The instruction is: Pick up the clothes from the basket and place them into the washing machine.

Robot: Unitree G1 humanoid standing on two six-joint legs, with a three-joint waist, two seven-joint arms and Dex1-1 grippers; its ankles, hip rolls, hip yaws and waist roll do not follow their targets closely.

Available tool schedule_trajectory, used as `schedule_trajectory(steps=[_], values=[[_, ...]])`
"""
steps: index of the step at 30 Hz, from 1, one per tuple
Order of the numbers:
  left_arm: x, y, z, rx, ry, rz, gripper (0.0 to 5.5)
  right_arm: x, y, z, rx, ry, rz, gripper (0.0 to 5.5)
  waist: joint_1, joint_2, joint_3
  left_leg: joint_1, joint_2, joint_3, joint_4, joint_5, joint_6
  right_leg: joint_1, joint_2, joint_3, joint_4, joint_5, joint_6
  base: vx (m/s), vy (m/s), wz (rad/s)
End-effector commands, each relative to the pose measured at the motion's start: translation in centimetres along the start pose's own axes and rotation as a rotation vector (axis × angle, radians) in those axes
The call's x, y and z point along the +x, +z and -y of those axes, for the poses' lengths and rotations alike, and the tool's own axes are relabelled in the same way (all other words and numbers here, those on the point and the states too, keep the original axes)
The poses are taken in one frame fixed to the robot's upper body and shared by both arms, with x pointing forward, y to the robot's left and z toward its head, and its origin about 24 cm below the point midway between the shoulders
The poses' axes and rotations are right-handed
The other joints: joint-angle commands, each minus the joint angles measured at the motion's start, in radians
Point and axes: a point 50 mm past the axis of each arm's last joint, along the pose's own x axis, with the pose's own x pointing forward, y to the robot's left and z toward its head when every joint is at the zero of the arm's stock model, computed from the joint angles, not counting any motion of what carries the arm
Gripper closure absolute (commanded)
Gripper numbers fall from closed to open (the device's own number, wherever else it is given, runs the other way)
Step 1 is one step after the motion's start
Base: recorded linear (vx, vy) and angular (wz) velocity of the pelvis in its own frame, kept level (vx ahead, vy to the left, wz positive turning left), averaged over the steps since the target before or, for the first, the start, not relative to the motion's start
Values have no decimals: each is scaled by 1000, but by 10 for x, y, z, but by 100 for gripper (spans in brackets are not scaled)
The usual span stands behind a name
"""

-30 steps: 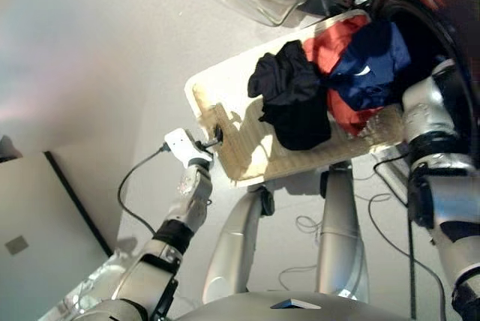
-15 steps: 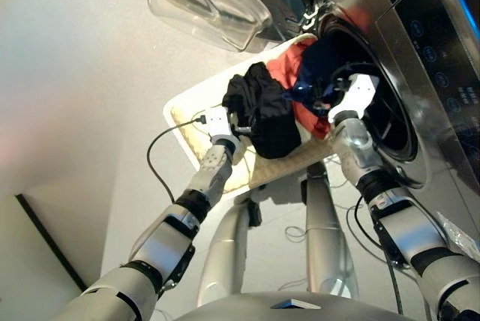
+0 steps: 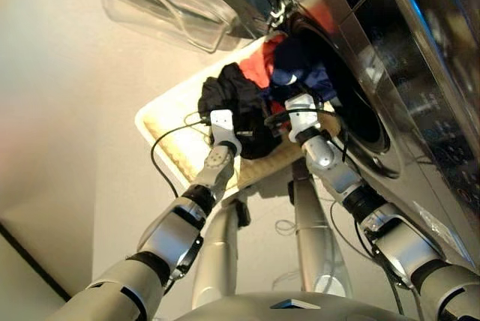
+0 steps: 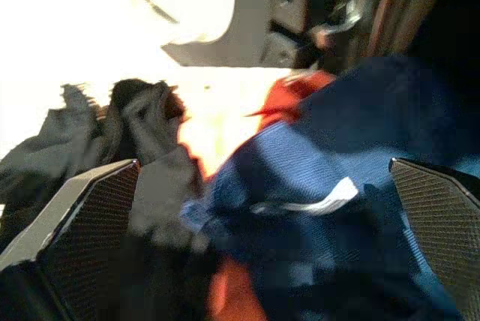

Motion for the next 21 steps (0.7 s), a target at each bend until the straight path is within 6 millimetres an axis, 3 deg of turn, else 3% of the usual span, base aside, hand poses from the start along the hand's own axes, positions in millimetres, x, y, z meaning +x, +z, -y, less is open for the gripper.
schedule_trajectory(steps=[1,4,5,6,14,21], values=[[10,26,1,41,18,62,0,22,57,-10,4,15,258,0,-3,-14,63,-2,26,-85,138,-114,-37,24,5,-67,49,-109,67,0,0,0],[13,33,-4,34,45,69,0,24,68,-11,13,12,304,0,-10,-22,62,-37,34,-89,161,-124,-33,-12,15,-67,68,-113,66,0,0,0],[13,34,-6,31,53,68,330,24,69,-12,20,15,309,0,-12,-25,62,-47,37,-91,171,-126,-33,-21,18,-66,76,-113,65,0,0,0],[13,34,-8,31,67,69,550,23,68,-11,24,8,309,0,-13,-27,61,-55,39,-94,178,-128,-32,-28,20,-66,84,-113,64,0,0,0],[9,25,-12,-38,82,62,550,17,44,-8,50,-18,209,0,-7,-20,33,-37,31,-110,170,-124,-35,-12,8,-78,85,-110,62,0,0,0],[1,18,-20,-144,65,88,550,8,11,-8,-14,13,69,0,9,-19,11,59,13,-117,123,-113,-44,103,-19,-102,35,-88,64,0,0,0]])
